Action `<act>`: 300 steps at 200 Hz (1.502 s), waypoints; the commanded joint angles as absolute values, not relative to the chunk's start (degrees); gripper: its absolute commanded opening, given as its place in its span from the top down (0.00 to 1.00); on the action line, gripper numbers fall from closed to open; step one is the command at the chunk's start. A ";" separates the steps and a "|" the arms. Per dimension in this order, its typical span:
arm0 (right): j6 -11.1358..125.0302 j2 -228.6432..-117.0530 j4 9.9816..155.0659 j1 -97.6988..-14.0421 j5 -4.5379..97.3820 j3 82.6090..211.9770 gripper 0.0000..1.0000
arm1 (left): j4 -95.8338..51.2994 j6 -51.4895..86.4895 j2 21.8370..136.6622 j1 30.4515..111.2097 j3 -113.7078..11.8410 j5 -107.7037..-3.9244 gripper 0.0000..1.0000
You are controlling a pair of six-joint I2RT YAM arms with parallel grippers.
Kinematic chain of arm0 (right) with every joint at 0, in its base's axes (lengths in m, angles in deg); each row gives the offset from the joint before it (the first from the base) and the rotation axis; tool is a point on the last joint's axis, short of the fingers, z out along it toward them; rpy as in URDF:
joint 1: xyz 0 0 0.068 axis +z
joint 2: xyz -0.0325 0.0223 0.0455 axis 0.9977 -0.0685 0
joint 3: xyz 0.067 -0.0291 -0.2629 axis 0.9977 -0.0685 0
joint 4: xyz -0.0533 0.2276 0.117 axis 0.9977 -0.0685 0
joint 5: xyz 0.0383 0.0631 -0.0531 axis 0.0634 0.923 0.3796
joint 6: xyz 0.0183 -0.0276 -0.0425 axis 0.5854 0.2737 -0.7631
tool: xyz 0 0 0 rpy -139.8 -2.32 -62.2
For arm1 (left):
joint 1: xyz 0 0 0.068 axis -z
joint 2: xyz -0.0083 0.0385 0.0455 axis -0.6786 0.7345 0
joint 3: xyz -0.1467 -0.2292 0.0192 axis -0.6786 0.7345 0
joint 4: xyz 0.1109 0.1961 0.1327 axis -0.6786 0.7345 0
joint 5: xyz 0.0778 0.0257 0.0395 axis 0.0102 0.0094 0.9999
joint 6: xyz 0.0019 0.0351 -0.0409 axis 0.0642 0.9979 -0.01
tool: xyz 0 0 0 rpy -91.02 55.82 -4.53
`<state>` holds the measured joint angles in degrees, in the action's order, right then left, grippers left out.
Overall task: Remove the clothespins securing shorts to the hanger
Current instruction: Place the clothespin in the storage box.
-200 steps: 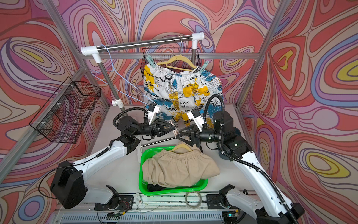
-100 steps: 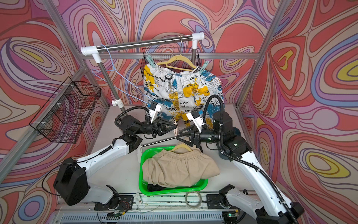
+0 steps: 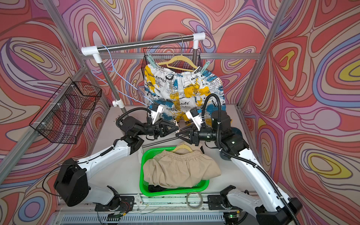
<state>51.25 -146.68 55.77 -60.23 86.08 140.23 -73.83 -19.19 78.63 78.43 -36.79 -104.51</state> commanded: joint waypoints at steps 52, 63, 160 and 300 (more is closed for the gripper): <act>51.50 -146.12 57.35 -60.25 86.50 139.80 0.90 | -75.86 -18.58 77.81 78.84 -38.56 -105.53 1.00; 51.60 -145.95 57.39 -60.21 86.39 139.69 0.92 | -76.53 -18.95 77.87 78.83 -38.55 -105.85 0.99; 54.30 -145.59 57.17 -60.25 83.37 140.32 1.00 | -84.01 -23.73 77.03 78.85 -37.24 -107.64 0.68; 54.50 -141.21 51.69 -60.33 71.20 142.69 1.00 | -79.01 -19.32 71.85 78.43 -33.95 -107.09 0.25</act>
